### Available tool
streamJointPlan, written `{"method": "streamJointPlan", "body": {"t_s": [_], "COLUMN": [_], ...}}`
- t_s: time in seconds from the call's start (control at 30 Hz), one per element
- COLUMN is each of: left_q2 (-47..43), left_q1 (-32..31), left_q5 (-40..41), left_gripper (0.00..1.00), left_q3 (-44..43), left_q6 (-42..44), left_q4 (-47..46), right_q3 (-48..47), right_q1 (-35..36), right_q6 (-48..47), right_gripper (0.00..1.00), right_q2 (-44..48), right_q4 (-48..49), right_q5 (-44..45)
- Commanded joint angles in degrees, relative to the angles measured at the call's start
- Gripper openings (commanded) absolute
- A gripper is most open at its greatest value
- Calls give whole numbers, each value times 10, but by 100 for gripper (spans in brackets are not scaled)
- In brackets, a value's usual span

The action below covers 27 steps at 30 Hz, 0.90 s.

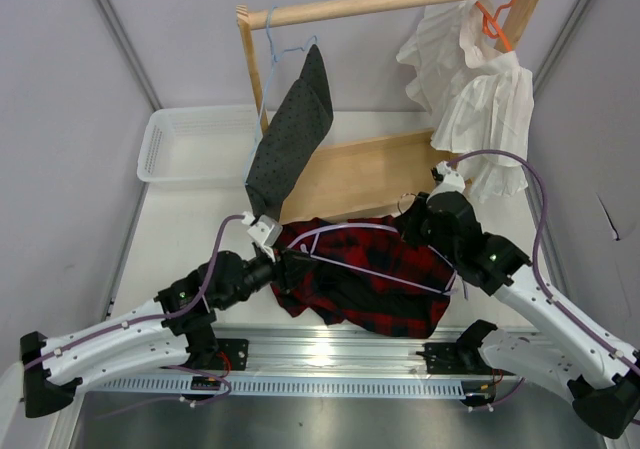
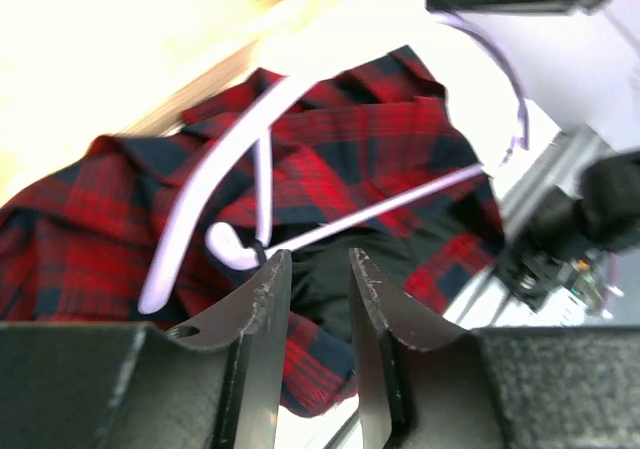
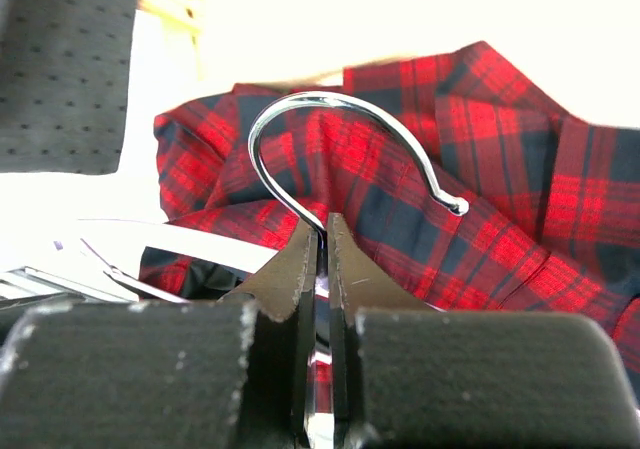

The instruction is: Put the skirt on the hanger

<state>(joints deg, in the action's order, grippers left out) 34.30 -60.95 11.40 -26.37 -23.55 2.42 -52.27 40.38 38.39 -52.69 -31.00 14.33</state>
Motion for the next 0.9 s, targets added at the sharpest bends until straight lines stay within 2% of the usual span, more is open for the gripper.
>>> {"method": "streamJointPlan", "body": {"t_s": [0.0, 0.17, 0.3, 0.37, 0.43, 0.6, 0.63, 0.67, 0.73, 0.77, 0.87], "left_q2": [-6, -1, 12, 37, 62, 187, 210, 235, 302, 320, 377], "left_q1": [0, 0, 0, 0, 0, 8, 16, 27, 68, 86, 108], "left_q5": [-73, -95, -89, -90, -85, -80, -102, -119, -226, -250, -353], "left_gripper": [36, 40, 45, 47, 48, 55, 56, 56, 56, 56, 57], "left_q3": [-55, -114, -201, -229, -292, -436, -453, -511, -546, -584, -622], "left_q6": [31, 54, 76, 104, 145, 232, 268, 278, 290, 291, 305], "left_q4": [-11, 3, 36, 50, 85, 151, 188, 206, 249, 256, 276], "right_q3": [-18, -20, -24, -36, -50, -82, -88, -90, -93, -94, -95], "right_q1": [2, 3, 5, 5, 4, 5, 6, 6, 7, 8, 10], "right_q6": [-41, -68, -94, -104, -118, -135, -136, -138, -136, -133, -129], "right_gripper": [0, 0, 0, 0, 0, 0, 0, 0, 0, 0, 0], "right_q2": [33, 57, 72, 68, 64, 43, 41, 36, 36, 36, 36], "right_q4": [55, 72, 83, 82, 84, 86, 87, 88, 91, 91, 90], "right_q5": [20, 16, 8, 7, 2, -16, -18, -21, -26, -27, -29]}}
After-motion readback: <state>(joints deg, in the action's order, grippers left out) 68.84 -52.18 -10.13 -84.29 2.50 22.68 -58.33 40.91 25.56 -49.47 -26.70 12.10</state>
